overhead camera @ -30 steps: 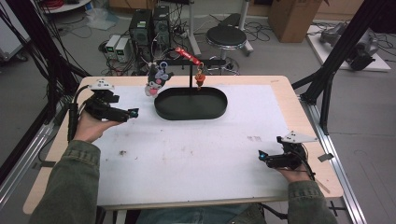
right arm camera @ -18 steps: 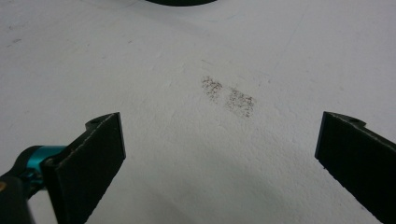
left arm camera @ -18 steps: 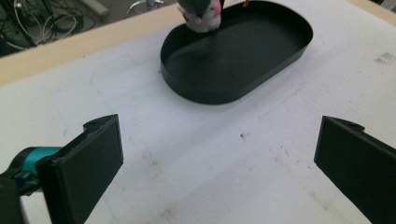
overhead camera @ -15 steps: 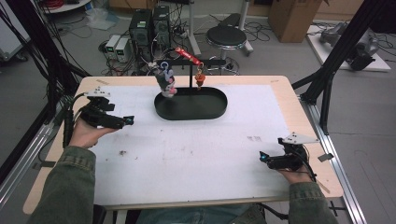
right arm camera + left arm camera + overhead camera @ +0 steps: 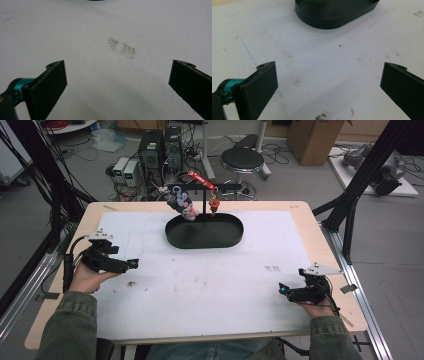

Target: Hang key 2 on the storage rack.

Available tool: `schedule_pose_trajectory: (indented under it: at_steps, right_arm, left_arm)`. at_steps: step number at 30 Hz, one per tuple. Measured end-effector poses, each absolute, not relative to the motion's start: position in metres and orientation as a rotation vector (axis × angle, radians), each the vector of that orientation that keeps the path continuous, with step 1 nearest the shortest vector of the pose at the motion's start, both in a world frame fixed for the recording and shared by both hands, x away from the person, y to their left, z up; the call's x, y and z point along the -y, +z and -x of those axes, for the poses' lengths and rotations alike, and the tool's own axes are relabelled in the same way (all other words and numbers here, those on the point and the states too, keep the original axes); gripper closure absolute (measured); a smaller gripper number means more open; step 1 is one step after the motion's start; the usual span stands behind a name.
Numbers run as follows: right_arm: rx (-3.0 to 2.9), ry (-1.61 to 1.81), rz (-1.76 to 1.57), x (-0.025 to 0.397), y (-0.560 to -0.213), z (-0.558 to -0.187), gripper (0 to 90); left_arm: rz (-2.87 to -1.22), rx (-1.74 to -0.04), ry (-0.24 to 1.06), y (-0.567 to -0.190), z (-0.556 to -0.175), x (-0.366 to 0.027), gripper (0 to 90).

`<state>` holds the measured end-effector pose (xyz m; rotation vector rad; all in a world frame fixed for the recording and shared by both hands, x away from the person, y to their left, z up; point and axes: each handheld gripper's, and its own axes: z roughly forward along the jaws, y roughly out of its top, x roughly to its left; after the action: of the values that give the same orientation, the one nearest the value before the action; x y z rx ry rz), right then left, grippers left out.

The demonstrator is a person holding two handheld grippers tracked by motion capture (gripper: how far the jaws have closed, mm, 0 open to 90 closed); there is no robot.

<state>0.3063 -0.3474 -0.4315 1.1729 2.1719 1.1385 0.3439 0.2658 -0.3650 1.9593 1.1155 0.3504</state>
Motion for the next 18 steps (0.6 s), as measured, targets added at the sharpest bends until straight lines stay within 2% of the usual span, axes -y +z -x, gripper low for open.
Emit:
schedule_pose_trajectory:
  at_steps: [18]
  right_arm:
    - [-2.160, 1.139, -1.187, 0.350, -0.433, -0.303, 0.6]
  left_arm:
    - [-1.926, -1.124, 0.375, -0.385, -0.317, -0.282, 1.7]
